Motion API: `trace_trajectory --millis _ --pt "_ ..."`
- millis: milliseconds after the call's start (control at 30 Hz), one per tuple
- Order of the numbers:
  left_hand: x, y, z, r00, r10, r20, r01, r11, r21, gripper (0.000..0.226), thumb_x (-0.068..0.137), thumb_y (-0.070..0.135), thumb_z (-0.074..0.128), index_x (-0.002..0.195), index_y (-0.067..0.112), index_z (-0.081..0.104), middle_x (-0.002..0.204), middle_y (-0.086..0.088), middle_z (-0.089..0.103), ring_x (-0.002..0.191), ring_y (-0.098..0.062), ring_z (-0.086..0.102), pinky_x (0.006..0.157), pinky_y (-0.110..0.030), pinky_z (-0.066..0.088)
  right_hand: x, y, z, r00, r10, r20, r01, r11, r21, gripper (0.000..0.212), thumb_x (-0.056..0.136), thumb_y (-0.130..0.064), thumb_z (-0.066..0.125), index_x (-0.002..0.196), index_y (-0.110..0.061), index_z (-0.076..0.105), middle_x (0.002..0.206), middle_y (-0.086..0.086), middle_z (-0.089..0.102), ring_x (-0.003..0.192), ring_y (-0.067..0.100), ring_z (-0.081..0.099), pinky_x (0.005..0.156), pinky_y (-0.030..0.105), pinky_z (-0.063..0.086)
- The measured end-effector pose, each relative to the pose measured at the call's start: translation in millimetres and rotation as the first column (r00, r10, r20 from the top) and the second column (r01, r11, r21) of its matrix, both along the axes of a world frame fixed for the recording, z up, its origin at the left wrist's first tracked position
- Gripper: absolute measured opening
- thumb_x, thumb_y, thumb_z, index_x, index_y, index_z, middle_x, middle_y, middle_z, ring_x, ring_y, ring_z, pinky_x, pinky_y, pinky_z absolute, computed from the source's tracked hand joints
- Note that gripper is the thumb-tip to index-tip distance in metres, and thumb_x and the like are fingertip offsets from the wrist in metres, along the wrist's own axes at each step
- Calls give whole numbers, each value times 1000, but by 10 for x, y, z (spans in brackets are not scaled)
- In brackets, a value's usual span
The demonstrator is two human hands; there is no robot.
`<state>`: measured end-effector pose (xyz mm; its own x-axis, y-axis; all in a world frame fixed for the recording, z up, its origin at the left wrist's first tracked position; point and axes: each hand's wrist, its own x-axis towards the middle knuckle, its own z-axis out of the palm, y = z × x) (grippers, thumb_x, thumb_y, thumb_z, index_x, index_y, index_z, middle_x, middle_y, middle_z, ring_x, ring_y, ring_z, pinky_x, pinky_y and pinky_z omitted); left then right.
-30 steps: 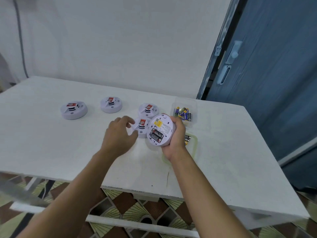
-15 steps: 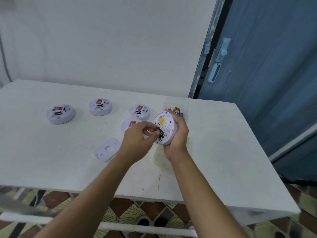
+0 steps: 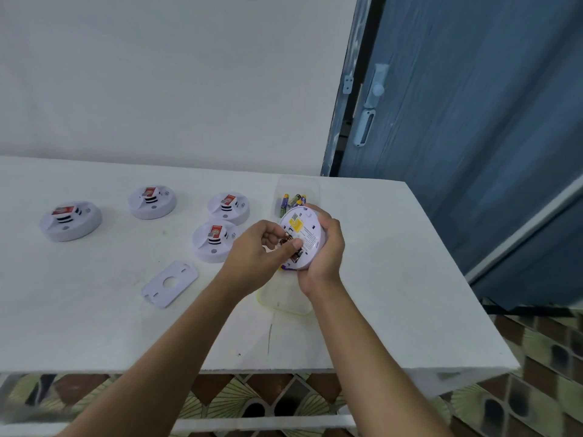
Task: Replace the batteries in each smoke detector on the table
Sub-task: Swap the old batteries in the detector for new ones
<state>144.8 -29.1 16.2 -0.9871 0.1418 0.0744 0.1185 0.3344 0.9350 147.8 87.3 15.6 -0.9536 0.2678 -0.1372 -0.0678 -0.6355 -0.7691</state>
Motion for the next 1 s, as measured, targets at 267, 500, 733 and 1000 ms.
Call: trace_trajectory --millis 267,500,733,1000 --pt "2 142 -32 999 -48 14 48 999 12 27 80 38 77 94 20 62 86 5 57 76 -7 52 72 -24 48 40 145 -37 997 -58 -54 60 998 31 53 62 -38 62 105 -7 67 108 18 62 100 34 60 84 42 46" --pt "3 175 70 984 -177 20 178 973 -145 37 73 30 83 104 23 64 97 8 65 75 1 56 64 -7 42 45 313 -47 998 -65 1 65 996 64 31 70 -31 55 93 -18 72 106 15 63 99 34 60 76 38 48" --pt "77 255 198 992 -108 -67 88 962 -258 40 72 30 82 110 22 72 102 8 73 90 0 67 87 -22 53 58 325 32 993 -121 16 116 978 174 37 55 -40 62 86 -25 74 106 10 64 101 31 61 83 43 46" --pt "141 298 279 994 -88 -59 69 960 -270 39 74 31 78 112 21 74 105 8 74 86 7 65 75 -5 47 82 348 33 992 -125 -14 125 968 217 28 64 -33 57 86 -25 72 100 5 66 98 27 62 78 39 49"
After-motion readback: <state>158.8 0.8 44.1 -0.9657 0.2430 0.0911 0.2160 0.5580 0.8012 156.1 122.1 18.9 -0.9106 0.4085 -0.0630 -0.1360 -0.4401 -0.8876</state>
